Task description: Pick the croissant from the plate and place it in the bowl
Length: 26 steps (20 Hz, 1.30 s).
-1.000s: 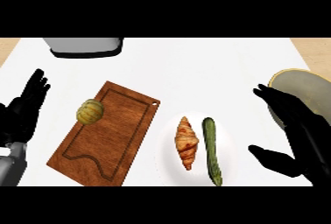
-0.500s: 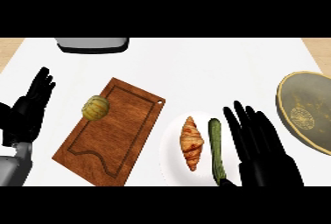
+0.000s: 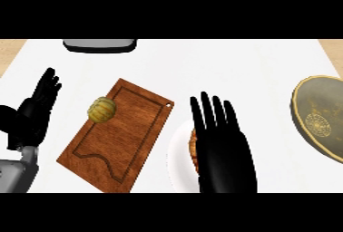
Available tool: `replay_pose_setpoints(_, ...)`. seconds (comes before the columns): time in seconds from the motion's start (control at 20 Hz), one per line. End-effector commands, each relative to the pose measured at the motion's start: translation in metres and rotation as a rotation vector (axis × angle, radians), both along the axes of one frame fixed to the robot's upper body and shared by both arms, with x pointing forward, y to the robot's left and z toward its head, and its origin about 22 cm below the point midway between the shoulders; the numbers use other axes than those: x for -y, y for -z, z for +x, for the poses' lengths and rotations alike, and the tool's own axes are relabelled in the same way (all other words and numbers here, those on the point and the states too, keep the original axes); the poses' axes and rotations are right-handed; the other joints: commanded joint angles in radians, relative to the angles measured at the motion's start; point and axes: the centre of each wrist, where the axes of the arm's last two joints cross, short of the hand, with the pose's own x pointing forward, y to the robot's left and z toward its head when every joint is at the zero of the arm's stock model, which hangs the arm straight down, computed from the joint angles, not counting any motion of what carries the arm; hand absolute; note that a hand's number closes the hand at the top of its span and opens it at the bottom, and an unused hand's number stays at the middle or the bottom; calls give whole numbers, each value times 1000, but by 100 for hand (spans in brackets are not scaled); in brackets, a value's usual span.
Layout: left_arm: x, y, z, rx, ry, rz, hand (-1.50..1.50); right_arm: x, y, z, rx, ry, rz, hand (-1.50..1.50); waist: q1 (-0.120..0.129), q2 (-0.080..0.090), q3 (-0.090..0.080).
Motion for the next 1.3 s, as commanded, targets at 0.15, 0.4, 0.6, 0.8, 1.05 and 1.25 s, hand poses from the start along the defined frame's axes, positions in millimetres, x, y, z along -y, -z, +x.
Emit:
replay_pose_setpoints(0.15, 1, 11, -9, 6, -1, -5, 0, -19, 13, 41, -298, 181, -192, -150, 8, 3, 1)
replay_pose_setpoints(0.4, -12, -11, -1, -3, 12, 10, 0, -23, 26, 57, -422, 180, -209, -150, 12, 2, 3)
replay_pose_setpoints(0.6, 3, 11, -6, -8, 0, -2, 0, -18, 37, 68, -534, 226, -291, -150, -1, -1, 2)
replay_pose_setpoints(0.8, 3, 8, 7, -13, -11, -4, 0, -23, 51, 79, -583, 249, -318, -150, -8, 5, 3)
replay_pose_setpoints(1.05, -8, 1, -5, 5, 2, -3, 0, -39, 57, 62, -487, 219, -400, -150, -7, -3, 4)
replay_pose_setpoints(1.25, -1, 11, -6, -3, -5, -6, 0, -45, 45, 76, -437, 214, -440, -150, -10, 0, 4)
